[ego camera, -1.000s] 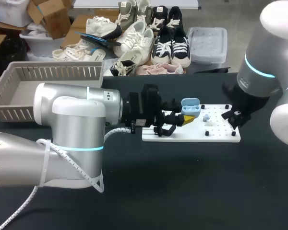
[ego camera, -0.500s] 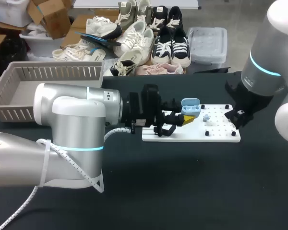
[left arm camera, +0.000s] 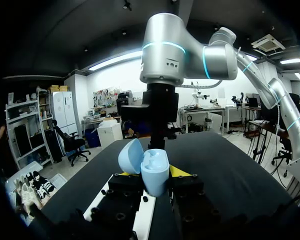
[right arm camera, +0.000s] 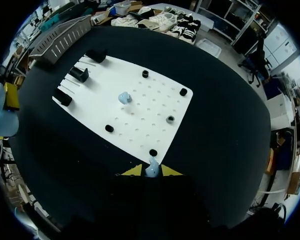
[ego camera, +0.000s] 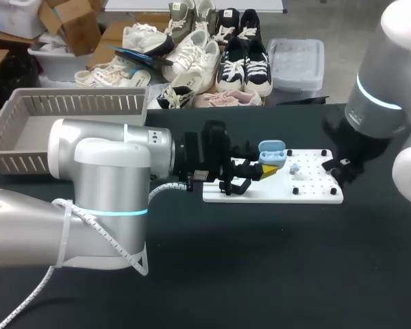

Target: Pick up each earbud case from the left stands, insert the matching earbuds, close the lid, and place the case in the box.

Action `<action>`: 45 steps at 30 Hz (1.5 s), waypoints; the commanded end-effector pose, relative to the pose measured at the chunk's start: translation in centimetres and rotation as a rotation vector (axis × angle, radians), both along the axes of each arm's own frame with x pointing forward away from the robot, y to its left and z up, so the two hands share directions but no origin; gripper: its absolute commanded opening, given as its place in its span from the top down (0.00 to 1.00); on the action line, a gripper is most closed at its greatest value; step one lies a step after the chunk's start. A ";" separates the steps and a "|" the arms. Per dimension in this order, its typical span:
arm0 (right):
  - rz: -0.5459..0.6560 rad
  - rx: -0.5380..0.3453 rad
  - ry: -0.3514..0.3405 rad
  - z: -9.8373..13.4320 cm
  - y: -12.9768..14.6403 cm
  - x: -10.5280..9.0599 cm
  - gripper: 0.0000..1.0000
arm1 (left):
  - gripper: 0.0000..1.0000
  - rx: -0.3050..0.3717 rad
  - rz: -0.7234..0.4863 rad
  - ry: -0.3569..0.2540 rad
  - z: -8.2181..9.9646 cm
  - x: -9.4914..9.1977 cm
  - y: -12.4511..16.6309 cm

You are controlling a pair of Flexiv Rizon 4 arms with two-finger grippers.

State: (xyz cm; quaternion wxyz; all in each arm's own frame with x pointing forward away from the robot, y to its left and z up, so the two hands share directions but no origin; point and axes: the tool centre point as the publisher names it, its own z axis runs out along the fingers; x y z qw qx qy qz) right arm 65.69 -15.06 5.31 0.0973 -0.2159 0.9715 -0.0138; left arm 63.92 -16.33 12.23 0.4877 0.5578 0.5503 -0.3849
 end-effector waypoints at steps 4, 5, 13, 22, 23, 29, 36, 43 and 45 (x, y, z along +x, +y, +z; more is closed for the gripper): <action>-0.110 0.008 0.044 -0.1 -0.6 -0.3 1.00 | 1.00 -0.006 0.026 -0.009 -0.2 -0.3 -0.1; -0.142 0.004 0.061 -0.1 -0.7 -0.4 1.00 | 1.00 -0.006 0.026 -0.009 -0.2 -0.3 -0.1; -0.349 -0.010 0.129 0.2 -1.8 -1.3 1.00 | 1.00 -0.006 0.026 -0.009 -0.2 -0.3 -0.1; -0.554 -0.001 0.111 2.0 -1.8 -3.1 1.00 | 1.00 -0.006 0.026 -0.009 -0.2 -0.3 -0.1; -0.577 -0.006 0.101 2.3 -1.7 -3.2 1.00 | 1.00 -0.006 0.026 -0.009 -0.2 -0.3 -0.1; -0.714 -0.046 0.078 3.6 -1.1 -4.2 1.00 | 1.00 -0.006 0.026 -0.009 -0.2 -0.3 -0.1; -0.875 -0.029 0.092 5.2 -0.2 -5.6 1.00 | 1.00 -0.006 0.026 -0.009 -0.2 -0.3 -0.1; -0.974 -0.053 0.070 7.1 1.1 -6.6 1.00 | 1.00 -0.006 0.026 -0.009 -0.2 -0.3 -0.1; -1.018 -0.056 0.075 7.7 1.4 -7.0 1.00 | 1.00 -0.006 0.026 -0.009 -0.2 -0.3 -0.1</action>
